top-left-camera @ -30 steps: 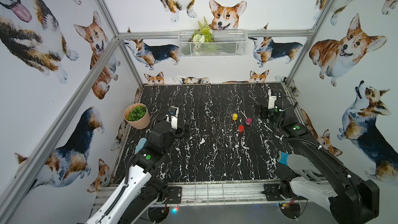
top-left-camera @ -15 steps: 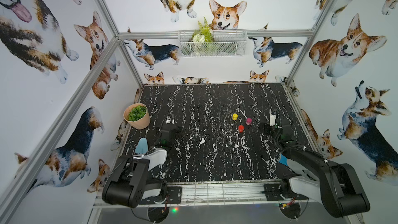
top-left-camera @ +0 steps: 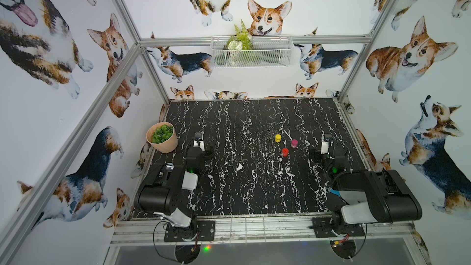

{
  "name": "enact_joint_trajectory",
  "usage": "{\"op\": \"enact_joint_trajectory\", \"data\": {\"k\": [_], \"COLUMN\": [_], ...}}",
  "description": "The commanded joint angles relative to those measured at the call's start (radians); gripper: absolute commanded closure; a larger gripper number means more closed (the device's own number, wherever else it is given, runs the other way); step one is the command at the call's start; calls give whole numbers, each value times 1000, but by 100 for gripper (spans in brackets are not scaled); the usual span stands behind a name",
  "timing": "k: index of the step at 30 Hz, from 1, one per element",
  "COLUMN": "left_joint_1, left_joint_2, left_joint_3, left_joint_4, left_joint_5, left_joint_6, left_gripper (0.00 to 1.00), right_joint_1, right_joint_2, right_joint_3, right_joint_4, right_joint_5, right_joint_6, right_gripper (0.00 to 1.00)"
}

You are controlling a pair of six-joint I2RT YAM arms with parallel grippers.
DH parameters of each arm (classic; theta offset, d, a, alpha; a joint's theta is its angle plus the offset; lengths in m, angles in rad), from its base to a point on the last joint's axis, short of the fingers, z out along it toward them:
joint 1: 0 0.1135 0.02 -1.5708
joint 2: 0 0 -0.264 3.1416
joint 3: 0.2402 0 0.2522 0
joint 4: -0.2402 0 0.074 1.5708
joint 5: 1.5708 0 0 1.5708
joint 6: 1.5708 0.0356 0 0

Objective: Close the paint jar lid
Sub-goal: Reset both arms

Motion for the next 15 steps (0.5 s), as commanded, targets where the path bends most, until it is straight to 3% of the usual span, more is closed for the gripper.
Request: {"op": "enact_joint_trajectory", "data": {"k": [1,12,15], "left_joint_1": [-2,22,21], "left_joint_2": [-1,0,-3], "left_joint_3": [40,108,85], "left_joint_4": [0,-129,-86], "left_joint_5": [-12,11,7], "left_joint_6": [1,-22,-16], "left_gripper": [0,0,0], "right_joint_1": [-61,-63,-63], "right_joint_2": [-6,1,0], "right_joint_3": [77,61,59], "right_joint_4": [-59,-13,-10], "right_joint_5": [-112,-100,-97], "right_joint_6": [51,59,61], "right_gripper": [0,0,0]}}
